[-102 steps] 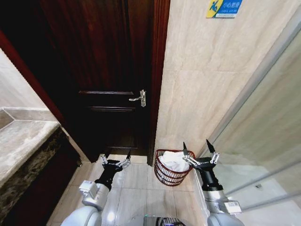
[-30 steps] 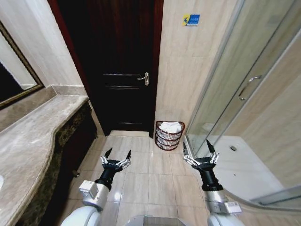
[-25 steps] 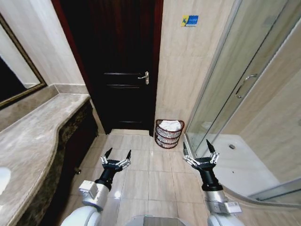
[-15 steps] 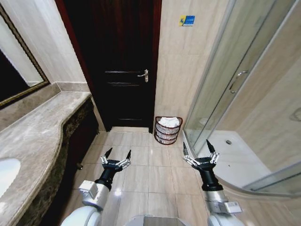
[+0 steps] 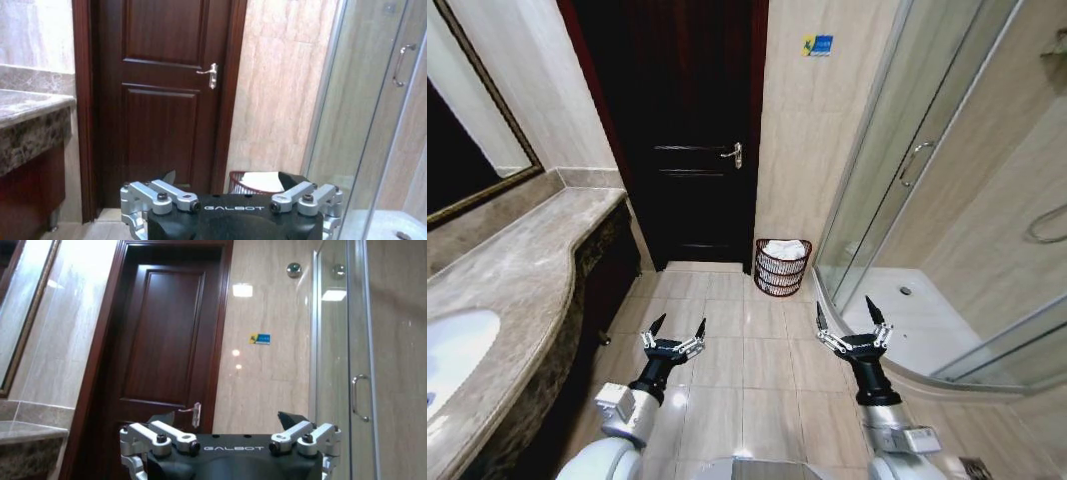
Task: Discard the used towel into the hamper.
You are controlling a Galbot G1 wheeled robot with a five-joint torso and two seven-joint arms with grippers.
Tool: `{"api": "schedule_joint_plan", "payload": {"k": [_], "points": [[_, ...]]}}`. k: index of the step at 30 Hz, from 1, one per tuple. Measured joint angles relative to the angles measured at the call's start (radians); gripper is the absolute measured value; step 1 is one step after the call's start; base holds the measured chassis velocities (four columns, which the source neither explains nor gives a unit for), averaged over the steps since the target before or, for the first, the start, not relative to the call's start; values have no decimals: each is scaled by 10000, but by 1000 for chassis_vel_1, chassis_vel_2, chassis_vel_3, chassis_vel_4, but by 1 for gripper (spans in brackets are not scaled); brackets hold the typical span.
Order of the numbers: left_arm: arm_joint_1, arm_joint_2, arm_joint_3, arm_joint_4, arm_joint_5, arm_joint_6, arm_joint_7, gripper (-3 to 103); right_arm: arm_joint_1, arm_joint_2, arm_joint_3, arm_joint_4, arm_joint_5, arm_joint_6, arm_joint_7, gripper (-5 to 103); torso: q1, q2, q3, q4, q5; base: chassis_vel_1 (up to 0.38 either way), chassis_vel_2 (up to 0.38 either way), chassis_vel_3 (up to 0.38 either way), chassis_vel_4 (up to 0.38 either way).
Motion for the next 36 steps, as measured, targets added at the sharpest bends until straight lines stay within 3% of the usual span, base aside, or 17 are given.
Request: {"api": "schedule_joint_plan", "payload": {"k": [19,36], "points": [[1,0,0,0,0,0,0,100,-2,0,0,0,0,0,0,100,-5,3,-3,-1,0,145,-149,-149,143],[1,0,0,0,0,0,0,100,0,0,0,0,0,0,0,100,1,-1,0,0,0,12,-10,-7,11]]}}
